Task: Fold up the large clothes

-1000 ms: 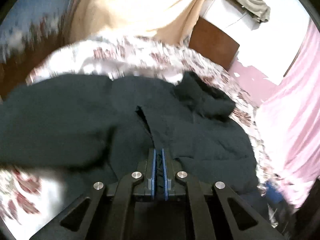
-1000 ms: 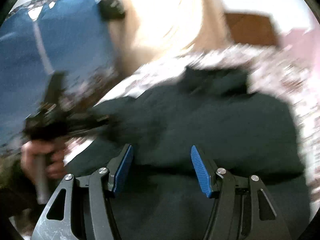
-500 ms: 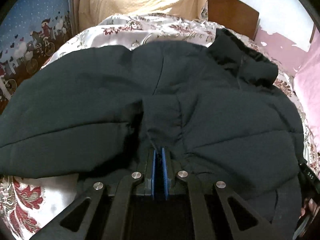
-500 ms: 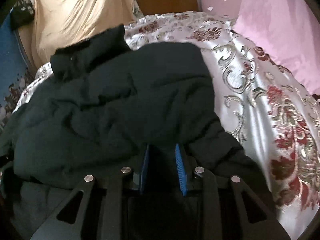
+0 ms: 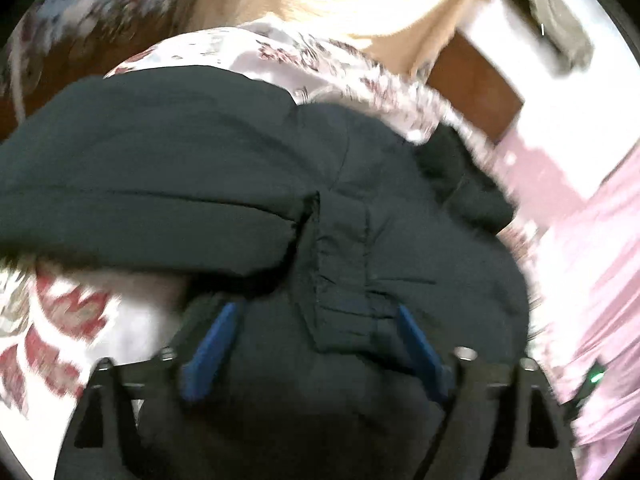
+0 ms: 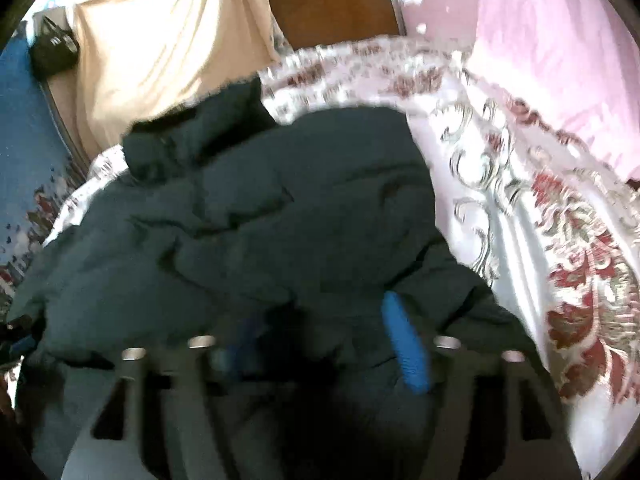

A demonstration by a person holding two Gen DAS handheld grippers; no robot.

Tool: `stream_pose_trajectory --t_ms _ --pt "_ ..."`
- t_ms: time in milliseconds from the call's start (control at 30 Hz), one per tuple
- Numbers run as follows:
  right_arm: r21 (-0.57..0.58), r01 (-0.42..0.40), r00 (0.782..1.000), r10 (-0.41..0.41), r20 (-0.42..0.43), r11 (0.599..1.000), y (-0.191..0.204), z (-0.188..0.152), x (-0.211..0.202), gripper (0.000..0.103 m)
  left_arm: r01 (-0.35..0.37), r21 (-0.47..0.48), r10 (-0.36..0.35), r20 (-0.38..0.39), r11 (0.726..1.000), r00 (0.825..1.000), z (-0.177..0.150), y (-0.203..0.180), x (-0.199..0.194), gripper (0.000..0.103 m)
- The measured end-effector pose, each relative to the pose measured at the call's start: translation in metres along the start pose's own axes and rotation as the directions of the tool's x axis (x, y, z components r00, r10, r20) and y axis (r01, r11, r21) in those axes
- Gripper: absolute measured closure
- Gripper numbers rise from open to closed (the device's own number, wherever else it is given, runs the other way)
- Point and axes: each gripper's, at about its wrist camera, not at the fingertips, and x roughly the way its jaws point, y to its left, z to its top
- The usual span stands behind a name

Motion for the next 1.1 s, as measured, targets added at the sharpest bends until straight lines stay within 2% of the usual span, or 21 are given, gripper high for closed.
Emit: stream_pose_trajectory --t_ms 33,133,200,300,367,433,467,533,633,700,800,867,933,967,1033,1067,1100 --pt "-0.007 -0.013 1.000 0.013 0.018 1.000 0.003 0.000 -0.006 0.030 0.028 -0.036 -0.028 0.005 0.999 1.000 -0.002 0.009 -0.014 0.013" --pt "-0.072 -0.078 0.995 0.082 0.055 0.994 0.029 -0.001 -0.028 0.027 0.045 -0.107 -0.044 0.007 0.993 0.999 0.000 0.038 -0.046 0.013" --pt "-0.134 -0.100 0.992 0.110 0.063 0.986 0.049 -0.004 -0.038 0.025 0.023 -0.143 -0.020 0.027 0.989 0.999 0.003 0.062 -0.064 0.011" --pt "-0.221 -0.137 0.988 0.148 0.035 0.966 0.088 -0.012 -0.050 0.023 -0.041 -0.218 0.060 0.081 0.975 0.995 0.011 0.112 -0.089 0.004" --pt "-0.281 -0.177 0.983 0.185 0.003 0.943 0.117 -0.015 -0.055 0.023 -0.049 -0.335 0.079 0.078 0.941 0.994 0.015 0.154 -0.092 0.005" --pt "-0.351 -0.203 0.978 0.210 -0.019 0.914 0.150 -0.020 -0.060 0.022 -0.010 -0.428 0.054 0.091 0.904 0.994 0.014 0.182 -0.089 0.005" --pt "-0.386 -0.214 0.975 0.220 -0.029 0.897 0.170 -0.022 -0.061 0.022 0.012 -0.460 0.042 0.108 0.888 0.993 0.013 0.193 -0.088 0.005" --pt "-0.428 -0.227 0.972 0.233 -0.041 0.875 0.203 -0.027 -0.063 0.022 0.021 -0.481 0.048 0.132 0.877 0.990 0.014 0.201 -0.086 0.005" --pt "-0.505 -0.203 0.976 0.213 -0.039 0.839 0.251 -0.038 -0.059 0.022 -0.051 -0.510 0.129 0.119 0.858 0.984 0.015 0.204 -0.083 0.005" --pt "-0.554 -0.143 0.988 0.152 -0.031 0.820 0.277 -0.046 -0.046 0.022 -0.086 -0.523 0.170 0.114 0.848 0.979 0.015 0.207 -0.083 0.005" --pt "-0.578 -0.072 0.997 0.072 -0.024 0.813 0.297 -0.053 -0.027 0.022 -0.108 -0.570 0.215 0.123 0.815 0.969 0.018 0.226 -0.084 0.006" --pt "-0.576 -0.046 0.999 0.035 -0.031 0.816 0.301 -0.057 -0.017 0.022 -0.111 -0.597 0.232 0.130 0.795 0.964 0.019 0.238 -0.085 0.012" --pt "-0.563 -0.042 0.998 0.013 -0.054 0.825 0.300 -0.064 -0.007 0.022 -0.115 -0.616 0.254 0.142 0.779 0.957 0.020 0.248 -0.085 0.038" --pt "-0.556 -0.043 0.998 0.011 -0.061 0.830 0.297 -0.066 -0.002 0.022 -0.106 -0.624 0.253 0.151 0.774 0.956 0.021 0.251 -0.084 0.043" --pt "-0.549 -0.044 0.998 0.014 -0.058 0.835 0.293 -0.069 0.003 0.019 -0.088 -0.638 0.253 0.171 0.765 0.952 0.023 0.257 -0.084 0.064" --pt "-0.551 -0.041 0.998 0.013 -0.054 0.834 0.295 -0.070 0.006 0.017 -0.080 -0.642 0.253 0.182 0.762 0.950 0.023 0.258 -0.085 0.069" --pt "-0.555 -0.032 0.999 0.009 -0.044 0.831 0.295 -0.072 0.007 0.016 -0.072 -0.643 0.256 0.198 0.762 0.946 0.024 0.258 -0.087 0.080"
